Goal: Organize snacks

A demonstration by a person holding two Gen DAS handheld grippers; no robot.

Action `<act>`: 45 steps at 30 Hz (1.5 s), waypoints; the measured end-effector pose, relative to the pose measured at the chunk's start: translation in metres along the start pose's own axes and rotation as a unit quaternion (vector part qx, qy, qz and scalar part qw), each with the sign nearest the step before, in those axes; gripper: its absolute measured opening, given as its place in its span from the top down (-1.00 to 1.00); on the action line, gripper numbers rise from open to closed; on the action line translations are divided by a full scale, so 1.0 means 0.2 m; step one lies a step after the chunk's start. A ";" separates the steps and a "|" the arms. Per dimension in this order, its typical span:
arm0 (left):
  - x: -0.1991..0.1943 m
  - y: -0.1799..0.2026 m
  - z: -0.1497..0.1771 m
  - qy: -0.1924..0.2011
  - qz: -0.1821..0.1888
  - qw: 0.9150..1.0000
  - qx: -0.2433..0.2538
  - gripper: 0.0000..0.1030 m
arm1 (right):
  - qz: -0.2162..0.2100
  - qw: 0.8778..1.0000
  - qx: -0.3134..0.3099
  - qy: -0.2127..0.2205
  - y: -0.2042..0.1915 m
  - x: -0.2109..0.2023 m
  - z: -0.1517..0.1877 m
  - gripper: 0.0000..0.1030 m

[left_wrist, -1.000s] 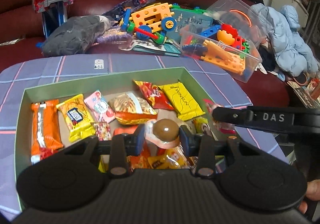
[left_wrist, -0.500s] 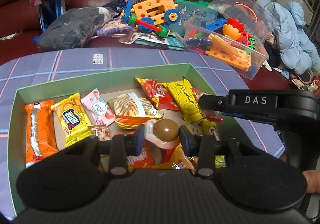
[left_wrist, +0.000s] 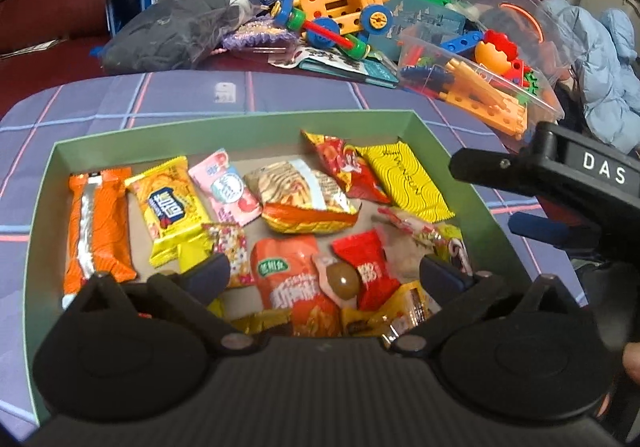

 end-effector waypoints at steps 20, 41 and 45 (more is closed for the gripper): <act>-0.37 -0.07 0.19 0.025 -0.024 0.999 0.001 -1.00 | 0.029 0.999 -0.017 -0.024 -0.06 -0.37 0.25 -1.00; -0.50 -0.37 0.42 0.005 -0.073 0.997 -0.034 -1.00 | 0.082 0.988 -0.105 -0.075 -0.12 -0.46 0.55 -1.00; -0.49 -0.39 0.44 0.002 -0.080 0.996 -0.039 -1.00 | 0.089 0.986 -0.117 -0.084 -0.13 -0.45 0.58 -1.00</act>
Point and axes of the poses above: each gripper's, at about its wrist camera, not at the fingertips, and x roughly the way its jaws point, y to its right, z to its underside, the point moved 7 cm from there along x, roughly the way its jaws point, and after that the axes turned 5 degrees about -x, right-handed, at the moved point
